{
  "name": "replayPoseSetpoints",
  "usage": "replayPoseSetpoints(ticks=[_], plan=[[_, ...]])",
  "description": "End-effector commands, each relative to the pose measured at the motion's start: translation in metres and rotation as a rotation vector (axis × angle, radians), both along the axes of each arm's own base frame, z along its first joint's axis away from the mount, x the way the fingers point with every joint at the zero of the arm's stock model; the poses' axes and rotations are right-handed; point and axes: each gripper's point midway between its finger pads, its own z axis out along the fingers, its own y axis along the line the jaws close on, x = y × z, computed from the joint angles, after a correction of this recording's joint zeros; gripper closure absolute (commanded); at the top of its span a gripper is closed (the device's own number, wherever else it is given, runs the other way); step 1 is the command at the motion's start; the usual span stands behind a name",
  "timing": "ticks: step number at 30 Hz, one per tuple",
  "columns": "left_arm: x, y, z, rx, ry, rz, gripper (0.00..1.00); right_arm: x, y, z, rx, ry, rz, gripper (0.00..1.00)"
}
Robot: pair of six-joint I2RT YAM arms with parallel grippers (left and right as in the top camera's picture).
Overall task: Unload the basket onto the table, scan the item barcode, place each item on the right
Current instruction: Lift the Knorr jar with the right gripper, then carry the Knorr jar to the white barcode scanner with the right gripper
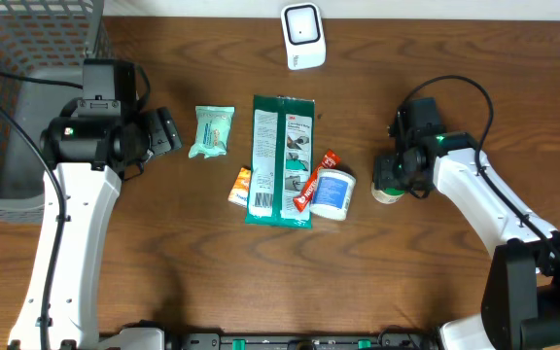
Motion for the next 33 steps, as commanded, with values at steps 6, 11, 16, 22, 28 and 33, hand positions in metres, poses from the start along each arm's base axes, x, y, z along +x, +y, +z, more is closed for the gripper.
replayPoseSetpoints(ticks=[6, 11, 16, 22, 28, 33], plan=[[0.000, 0.000, -0.003, -0.001, 0.009, -0.006, 0.15, -0.004, -0.005, -0.006, -0.054, -0.020, 0.009, 0.31], [0.000, 0.000, -0.003, -0.001, 0.009, -0.006, 0.15, -0.005, -0.006, -0.009, -0.054, -0.018, 0.009, 0.31], [0.000, 0.000, -0.003, -0.002, 0.009, -0.007, 0.15, -0.002, -0.005, -0.005, -0.052, -0.028, 0.008, 0.40], [0.000, 0.000, -0.003, -0.001, 0.009, -0.006, 0.15, 0.011, -0.003, 0.032, -0.039, -0.088, 0.006, 0.61], [0.000, 0.000, -0.003, -0.001, 0.009, -0.006, 0.15, 0.020, 0.002, 0.107, -0.019, -0.132, 0.010, 0.65], [0.000, 0.000, -0.003, -0.002, 0.009, -0.007, 0.15, 0.044, 0.026, 0.197, 0.092, -0.301, 0.049, 0.84]])
